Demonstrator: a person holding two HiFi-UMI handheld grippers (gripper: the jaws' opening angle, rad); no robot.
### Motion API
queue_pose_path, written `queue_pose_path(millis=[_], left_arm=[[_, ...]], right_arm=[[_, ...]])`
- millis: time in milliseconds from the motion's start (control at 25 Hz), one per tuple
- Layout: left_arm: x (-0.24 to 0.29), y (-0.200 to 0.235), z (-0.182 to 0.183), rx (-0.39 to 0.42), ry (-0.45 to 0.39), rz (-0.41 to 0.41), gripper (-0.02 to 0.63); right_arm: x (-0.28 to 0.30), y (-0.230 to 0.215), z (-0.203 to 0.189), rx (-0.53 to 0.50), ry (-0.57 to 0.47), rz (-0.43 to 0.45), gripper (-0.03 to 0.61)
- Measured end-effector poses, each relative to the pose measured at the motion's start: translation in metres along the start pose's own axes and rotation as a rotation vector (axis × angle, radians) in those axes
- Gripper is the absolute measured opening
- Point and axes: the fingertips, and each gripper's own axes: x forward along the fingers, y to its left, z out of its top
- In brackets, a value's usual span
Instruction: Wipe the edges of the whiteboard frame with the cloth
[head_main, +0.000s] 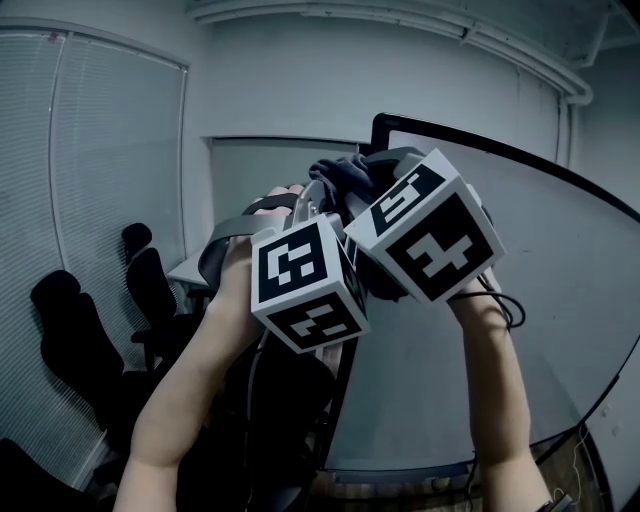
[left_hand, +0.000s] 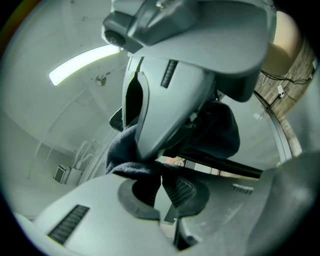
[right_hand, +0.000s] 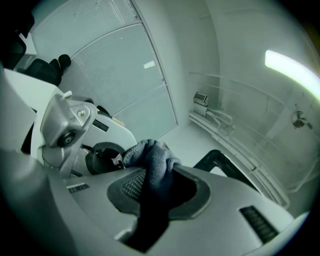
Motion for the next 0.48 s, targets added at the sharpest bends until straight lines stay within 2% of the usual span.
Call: queue_pose_path(millis=[360, 480], left_arm=[[-0.007, -0.025, -0.008, -0.010, -0.006, -0.005, 0.017], [-0.008, -0.032, -0.012, 0.010, 0.007, 0.007, 0.017]], right_arm=[[-0.003, 0.025, -0.014, 0.002, 0.024, 0.025, 0.095], [-0.002, 0.031, -0.018, 0.014, 0.023, 0.039, 0.095]])
